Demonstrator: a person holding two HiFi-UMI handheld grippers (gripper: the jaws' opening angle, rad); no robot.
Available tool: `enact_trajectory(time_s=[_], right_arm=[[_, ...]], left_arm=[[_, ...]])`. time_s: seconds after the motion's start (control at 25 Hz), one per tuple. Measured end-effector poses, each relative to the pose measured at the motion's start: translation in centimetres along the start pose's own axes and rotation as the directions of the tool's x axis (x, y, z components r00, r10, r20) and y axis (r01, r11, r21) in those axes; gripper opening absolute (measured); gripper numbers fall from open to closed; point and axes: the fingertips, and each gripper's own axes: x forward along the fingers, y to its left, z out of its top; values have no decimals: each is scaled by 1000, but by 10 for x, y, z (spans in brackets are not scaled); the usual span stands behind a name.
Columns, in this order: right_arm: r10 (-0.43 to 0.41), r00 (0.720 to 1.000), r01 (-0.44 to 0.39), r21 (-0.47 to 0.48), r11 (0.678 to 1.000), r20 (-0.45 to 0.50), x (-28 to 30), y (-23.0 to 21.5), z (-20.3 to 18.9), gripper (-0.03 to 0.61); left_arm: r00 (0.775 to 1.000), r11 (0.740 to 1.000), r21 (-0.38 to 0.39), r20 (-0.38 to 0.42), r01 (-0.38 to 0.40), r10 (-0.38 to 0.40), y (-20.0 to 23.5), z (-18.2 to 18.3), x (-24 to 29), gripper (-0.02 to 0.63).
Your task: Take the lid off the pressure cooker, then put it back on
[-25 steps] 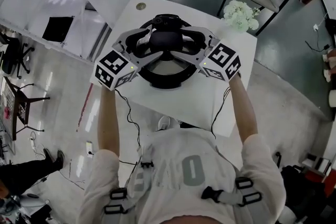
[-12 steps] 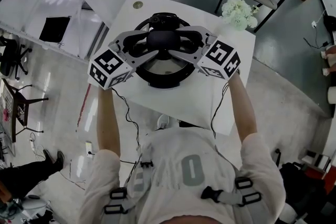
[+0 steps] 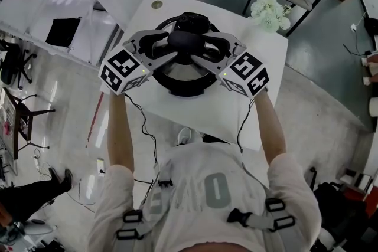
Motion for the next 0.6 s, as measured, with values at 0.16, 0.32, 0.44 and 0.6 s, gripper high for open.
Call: enact_trajectory(time_s=[0.16,0.32,0.44,0.6], right_arm=[[-42,999,42,44,998,1,-9,7,-4,203],[-75,997,76,52,996,-10,-10,7,-5,198],[-89,996,90,62,994,-8,-11,8,-6,202],[-99,995,99,65,993,-7,-10,9,-5,210]], left_arm=[[1000,1000,1,-9,-13,13,5,-3,-1,218],[999,999,42,-44,6,-4,1,-3,0,189],[997,997,51,-58,51,-48,-1,-2,3,203],[986,989,-5,-69,150,-150,-3,-2,7,221]])
